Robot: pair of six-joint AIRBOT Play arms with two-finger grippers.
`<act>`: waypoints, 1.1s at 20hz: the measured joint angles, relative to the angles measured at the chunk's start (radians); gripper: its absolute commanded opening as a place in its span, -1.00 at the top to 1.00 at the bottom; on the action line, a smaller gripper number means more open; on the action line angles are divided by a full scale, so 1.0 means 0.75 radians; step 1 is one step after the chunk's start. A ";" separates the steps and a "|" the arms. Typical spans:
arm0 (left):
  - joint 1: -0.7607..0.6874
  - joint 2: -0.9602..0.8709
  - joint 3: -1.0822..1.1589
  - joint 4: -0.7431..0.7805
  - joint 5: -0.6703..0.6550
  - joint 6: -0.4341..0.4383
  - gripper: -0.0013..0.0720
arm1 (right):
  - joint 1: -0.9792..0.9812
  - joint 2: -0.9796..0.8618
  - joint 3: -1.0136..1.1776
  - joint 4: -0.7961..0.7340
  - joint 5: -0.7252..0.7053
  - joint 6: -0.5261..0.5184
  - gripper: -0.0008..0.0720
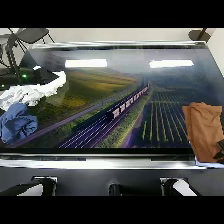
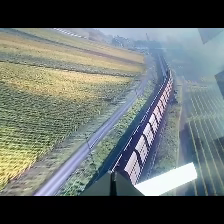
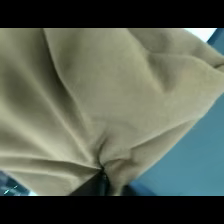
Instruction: Fold the shirts.
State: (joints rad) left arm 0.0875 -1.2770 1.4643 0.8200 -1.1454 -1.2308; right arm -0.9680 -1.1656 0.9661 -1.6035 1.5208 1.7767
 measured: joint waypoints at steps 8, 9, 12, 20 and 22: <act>-0.013 0.003 0.154 0.105 -0.018 -0.053 0.89 | 0.045 0.006 0.379 0.006 -0.193 -0.175 -0.85; -0.032 0.001 0.217 0.222 -0.016 -0.098 0.89 | 0.101 0.009 0.510 0.046 -0.268 -0.210 -0.85; -0.141 -0.036 0.388 0.779 -0.013 -0.321 0.87 | 0.391 0.013 0.803 0.114 -0.487 -0.246 -0.80; -0.277 -0.164 0.181 1.177 -0.433 -0.607 -1.00 | 1.282 -0.341 0.954 0.239 -0.114 -0.020 -0.67; -0.308 -0.083 -0.019 1.139 -0.392 -0.637 -0.99 | 1.400 -0.417 0.935 0.240 -0.045 -0.009 -0.69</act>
State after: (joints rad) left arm -0.1436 -1.3396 1.4498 1.6745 -1.4391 -1.7088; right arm 0.0818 -1.4780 1.6676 -1.4235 1.4868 1.7702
